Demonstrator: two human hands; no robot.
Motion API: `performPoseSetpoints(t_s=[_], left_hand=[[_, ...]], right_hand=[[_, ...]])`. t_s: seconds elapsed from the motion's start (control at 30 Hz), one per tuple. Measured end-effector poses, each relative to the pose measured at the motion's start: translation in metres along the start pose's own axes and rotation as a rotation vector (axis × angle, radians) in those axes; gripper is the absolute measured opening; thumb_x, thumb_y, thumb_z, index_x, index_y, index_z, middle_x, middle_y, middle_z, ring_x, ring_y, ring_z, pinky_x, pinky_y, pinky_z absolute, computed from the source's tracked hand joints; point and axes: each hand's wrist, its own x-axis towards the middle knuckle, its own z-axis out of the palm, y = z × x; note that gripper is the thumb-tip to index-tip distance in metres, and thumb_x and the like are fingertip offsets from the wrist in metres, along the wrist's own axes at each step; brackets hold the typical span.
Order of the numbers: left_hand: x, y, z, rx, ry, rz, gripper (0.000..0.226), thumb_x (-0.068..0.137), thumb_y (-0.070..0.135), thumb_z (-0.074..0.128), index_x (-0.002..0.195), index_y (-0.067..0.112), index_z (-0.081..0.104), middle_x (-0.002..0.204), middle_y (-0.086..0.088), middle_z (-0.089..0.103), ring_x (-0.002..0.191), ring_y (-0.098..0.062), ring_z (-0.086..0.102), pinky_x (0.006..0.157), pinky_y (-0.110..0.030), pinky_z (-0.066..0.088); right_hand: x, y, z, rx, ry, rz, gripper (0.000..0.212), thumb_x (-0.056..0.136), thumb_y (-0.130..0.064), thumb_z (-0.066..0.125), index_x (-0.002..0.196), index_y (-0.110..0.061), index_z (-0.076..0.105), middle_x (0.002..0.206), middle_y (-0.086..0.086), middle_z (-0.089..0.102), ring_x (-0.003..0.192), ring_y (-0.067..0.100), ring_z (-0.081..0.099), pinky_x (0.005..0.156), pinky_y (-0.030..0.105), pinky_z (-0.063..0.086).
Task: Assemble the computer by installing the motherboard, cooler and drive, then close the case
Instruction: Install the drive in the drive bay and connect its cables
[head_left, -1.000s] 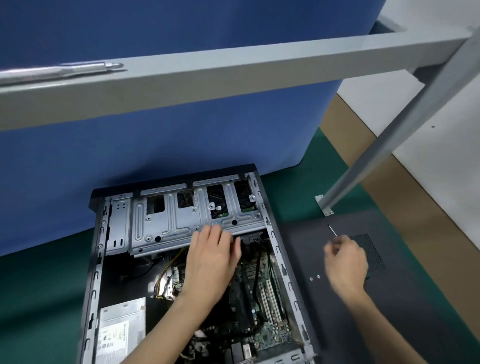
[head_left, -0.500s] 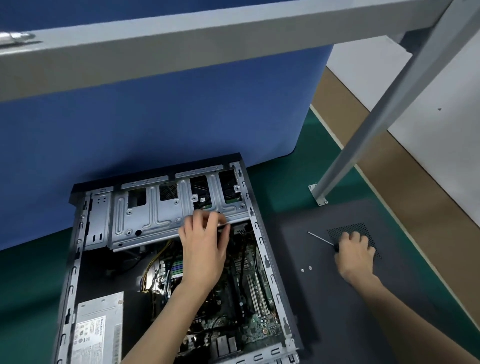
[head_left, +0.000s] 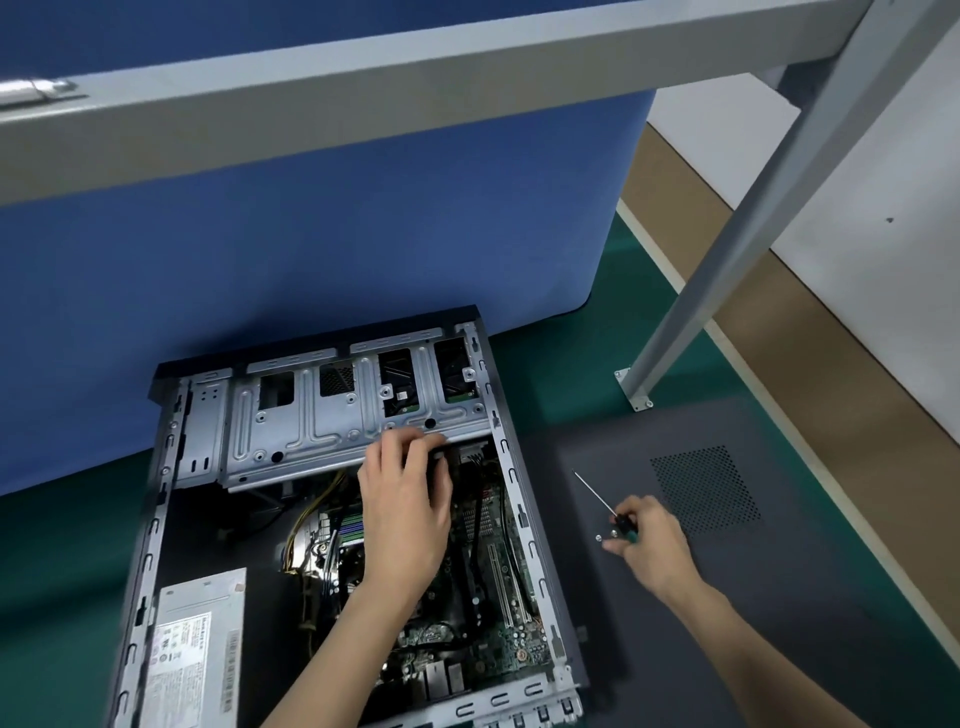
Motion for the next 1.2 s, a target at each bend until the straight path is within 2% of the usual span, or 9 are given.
performPoseSetpoints(t_s=[0.13, 0.37, 0.43, 0.5, 0.6, 0.73, 0.83, 1.0, 1.2], left_hand=[[-0.005, -0.001, -0.004, -0.031, -0.035, 0.011, 0.032, 0.088, 0.008, 0.061, 0.119, 0.012, 0.061, 0.115, 0.000, 0.050, 0.109, -0.015, 0.041, 0.096, -0.027, 0.032], [-0.006, -0.002, -0.010, -0.084, -0.086, 0.011, 0.037, 0.089, 0.007, 0.060, 0.125, 0.013, 0.060, 0.117, 0.002, 0.051, 0.112, -0.013, 0.042, 0.100, -0.030, 0.038], [-0.005, -0.002, -0.013, -0.101, -0.082, 0.009, 0.033, 0.089, 0.008, 0.060, 0.122, 0.011, 0.062, 0.116, 0.002, 0.053, 0.111, -0.014, 0.045, 0.099, -0.030, 0.039], [-0.004, 0.000, -0.017, -0.138, -0.055, -0.003, 0.027, 0.089, 0.009, 0.062, 0.116, 0.011, 0.066, 0.111, 0.004, 0.057, 0.106, -0.014, 0.050, 0.095, -0.027, 0.037], [0.001, 0.010, -0.020, -0.202, -0.025, -0.031, 0.021, 0.088, 0.010, 0.065, 0.108, 0.015, 0.069, 0.101, 0.010, 0.061, 0.097, -0.011, 0.053, 0.089, -0.020, 0.031], [0.004, 0.013, -0.020, -0.182, -0.023, -0.059, 0.020, 0.088, 0.005, 0.063, 0.104, 0.014, 0.070, 0.098, 0.008, 0.063, 0.094, -0.014, 0.054, 0.085, -0.018, 0.028], [0.005, 0.001, -0.019, -0.090, 0.001, -0.022, 0.023, 0.086, 0.003, 0.065, 0.107, 0.010, 0.070, 0.101, 0.002, 0.064, 0.096, -0.019, 0.057, 0.089, -0.028, 0.037], [0.015, -0.016, -0.012, -0.071, 0.012, 0.022, 0.018, 0.085, 0.007, 0.066, 0.101, 0.008, 0.072, 0.101, -0.001, 0.061, 0.095, -0.021, 0.054, 0.084, -0.038, 0.045], [0.024, -0.025, -0.005, -0.115, 0.010, 0.017, 0.015, 0.080, -0.002, 0.068, 0.088, 0.011, 0.068, 0.096, 0.002, 0.054, 0.092, -0.019, 0.047, 0.082, -0.035, 0.038]], right_hand=[[0.000, -0.002, 0.007, -0.151, 0.023, -0.027, 0.026, 0.081, -0.010, 0.074, 0.081, -0.015, 0.049, 0.092, 0.002, 0.054, 0.085, 0.026, 0.058, 0.069, 0.033, 0.045], [-0.001, -0.002, 0.006, -0.242, 0.022, -0.039, 0.016, 0.090, -0.009, 0.061, 0.079, -0.015, 0.050, 0.089, 0.000, 0.059, 0.083, 0.022, 0.061, 0.063, 0.029, 0.041], [0.001, -0.006, 0.000, -0.069, 0.051, 0.013, 0.016, 0.089, -0.006, 0.064, 0.077, -0.010, 0.055, 0.077, 0.003, 0.063, 0.072, 0.023, 0.062, 0.061, 0.029, 0.043], [0.003, -0.013, -0.009, 0.312, 0.122, 0.065, 0.019, 0.086, 0.002, 0.066, 0.072, -0.006, 0.057, 0.061, 0.005, 0.060, 0.054, 0.019, 0.057, 0.052, 0.025, 0.045], [0.007, -0.025, -0.024, 0.678, 0.186, 0.144, 0.019, 0.085, 0.007, 0.065, 0.071, -0.003, 0.058, 0.059, 0.007, 0.058, 0.044, 0.012, 0.050, 0.040, 0.018, 0.038], [0.010, -0.021, -0.017, 0.556, 0.204, 0.202, 0.021, 0.083, 0.008, 0.066, 0.067, -0.004, 0.059, 0.059, 0.011, 0.059, 0.043, 0.019, 0.051, 0.052, 0.029, 0.042], [0.014, -0.020, -0.006, 0.480, 0.194, 0.249, 0.017, 0.080, 0.004, 0.070, 0.070, -0.008, 0.064, 0.063, 0.008, 0.062, 0.038, 0.016, 0.050, 0.053, 0.033, 0.047], [0.034, -0.044, 0.007, 0.371, 0.161, 0.196, 0.013, 0.078, -0.008, 0.078, 0.085, -0.013, 0.069, 0.071, 0.004, 0.066, 0.062, 0.026, 0.058, 0.070, 0.047, 0.056], [0.062, -0.074, 0.018, 0.173, 0.171, 0.134, 0.014, 0.081, -0.017, 0.076, 0.094, -0.019, 0.070, 0.093, 0.002, 0.068, 0.092, 0.026, 0.063, 0.079, 0.033, 0.050]])
